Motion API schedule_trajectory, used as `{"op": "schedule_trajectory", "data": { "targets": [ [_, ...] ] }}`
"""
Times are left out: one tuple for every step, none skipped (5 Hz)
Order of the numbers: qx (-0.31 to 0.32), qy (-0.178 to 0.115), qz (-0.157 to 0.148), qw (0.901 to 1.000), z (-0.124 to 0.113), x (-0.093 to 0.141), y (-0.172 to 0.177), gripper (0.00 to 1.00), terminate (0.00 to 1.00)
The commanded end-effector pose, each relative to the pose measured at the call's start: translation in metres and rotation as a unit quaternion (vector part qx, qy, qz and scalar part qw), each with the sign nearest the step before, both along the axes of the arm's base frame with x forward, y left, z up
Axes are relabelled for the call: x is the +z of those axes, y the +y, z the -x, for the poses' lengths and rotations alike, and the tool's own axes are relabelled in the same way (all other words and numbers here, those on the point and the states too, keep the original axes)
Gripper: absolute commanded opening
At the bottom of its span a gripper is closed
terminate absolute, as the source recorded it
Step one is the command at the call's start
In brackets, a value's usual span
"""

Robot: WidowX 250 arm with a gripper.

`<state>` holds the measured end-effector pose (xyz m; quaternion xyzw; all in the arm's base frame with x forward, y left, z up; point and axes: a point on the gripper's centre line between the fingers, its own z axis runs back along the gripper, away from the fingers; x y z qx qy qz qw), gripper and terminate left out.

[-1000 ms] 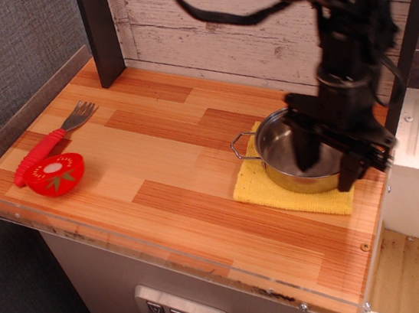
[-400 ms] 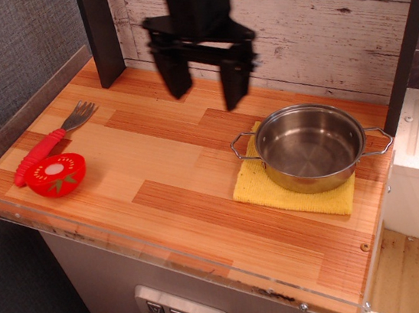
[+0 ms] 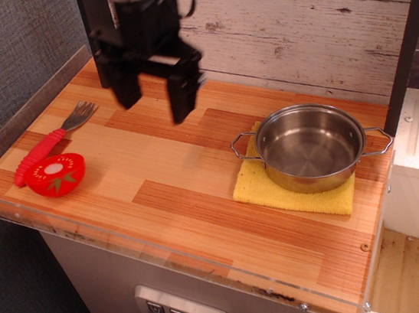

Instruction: Place vessel on the yellow cloth

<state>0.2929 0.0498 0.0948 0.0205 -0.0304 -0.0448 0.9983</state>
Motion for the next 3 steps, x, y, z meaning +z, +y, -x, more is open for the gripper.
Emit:
{"op": "schedule_trajectory", "data": {
  "targets": [
    [-0.015,-0.015,0.029,0.9993,0.0123,0.0072,0.0116,1.0,0.0],
    [-0.015,-0.015,0.029,0.9993,0.0123,0.0072,0.0116,1.0,0.0],
    [-0.015,-0.015,0.029,0.9993,0.0123,0.0072,0.0116,1.0,1.0]
  ]
}}
